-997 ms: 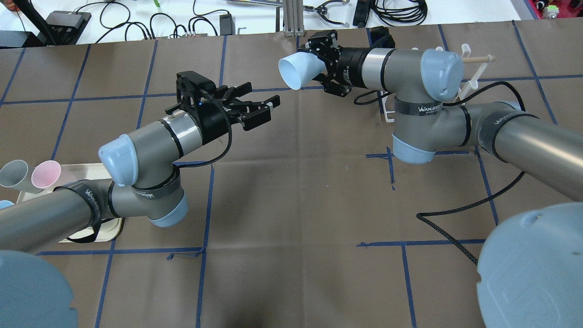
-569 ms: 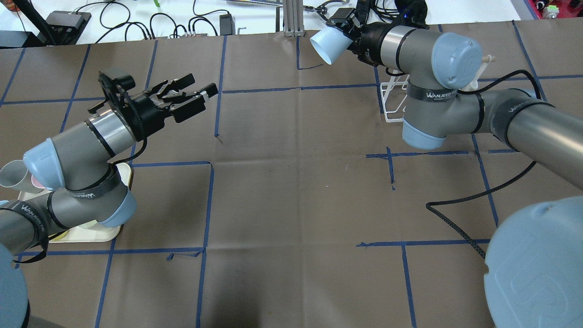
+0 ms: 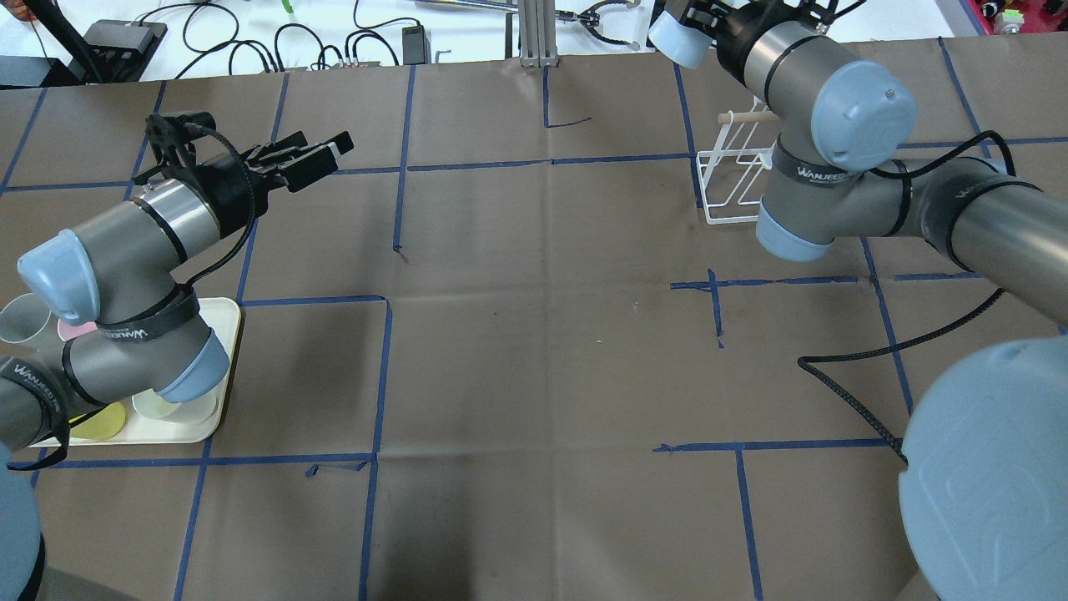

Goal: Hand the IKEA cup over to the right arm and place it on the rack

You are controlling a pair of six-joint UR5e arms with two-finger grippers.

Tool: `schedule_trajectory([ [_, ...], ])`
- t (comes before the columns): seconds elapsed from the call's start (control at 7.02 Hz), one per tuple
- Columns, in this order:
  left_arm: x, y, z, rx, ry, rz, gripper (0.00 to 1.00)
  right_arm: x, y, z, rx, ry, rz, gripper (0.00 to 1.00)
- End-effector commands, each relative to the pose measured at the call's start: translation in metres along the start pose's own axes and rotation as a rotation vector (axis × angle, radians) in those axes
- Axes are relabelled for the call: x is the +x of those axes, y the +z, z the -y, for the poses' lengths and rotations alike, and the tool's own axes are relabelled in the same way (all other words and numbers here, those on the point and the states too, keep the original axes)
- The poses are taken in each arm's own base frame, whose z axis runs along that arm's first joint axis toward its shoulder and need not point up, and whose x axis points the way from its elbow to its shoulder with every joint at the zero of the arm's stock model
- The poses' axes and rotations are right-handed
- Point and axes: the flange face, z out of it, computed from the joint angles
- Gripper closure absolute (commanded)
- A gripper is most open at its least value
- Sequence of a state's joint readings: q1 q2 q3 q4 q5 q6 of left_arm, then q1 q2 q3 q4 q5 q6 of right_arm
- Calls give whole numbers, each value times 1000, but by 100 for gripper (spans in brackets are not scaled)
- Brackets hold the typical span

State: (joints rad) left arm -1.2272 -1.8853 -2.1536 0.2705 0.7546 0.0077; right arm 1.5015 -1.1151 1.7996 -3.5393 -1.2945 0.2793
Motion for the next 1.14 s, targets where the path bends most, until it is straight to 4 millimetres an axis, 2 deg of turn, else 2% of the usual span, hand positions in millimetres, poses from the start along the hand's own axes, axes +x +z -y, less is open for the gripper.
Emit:
schedule_trajectory([
  [0.0,11,47,21,-207,-57,205,1,32,9,-10,84,-237,-20,76],
  [0.14,29,64,36,-344,-62,321,1,51,17,-3,128,-300,-41,76],
  [0.28,50,64,60,-486,-72,410,1,66,24,-4,123,-297,-60,76],
  [0.57,73,38,99,-786,-132,546,1,91,33,-27,71,-296,-90,74],
  [0.71,89,27,104,-855,-154,572,1,95,31,-37,44,-300,-94,74],
  [1.0,146,-35,116,-872,-134,625,0,97,29,-43,28,-296,-98,74],
])
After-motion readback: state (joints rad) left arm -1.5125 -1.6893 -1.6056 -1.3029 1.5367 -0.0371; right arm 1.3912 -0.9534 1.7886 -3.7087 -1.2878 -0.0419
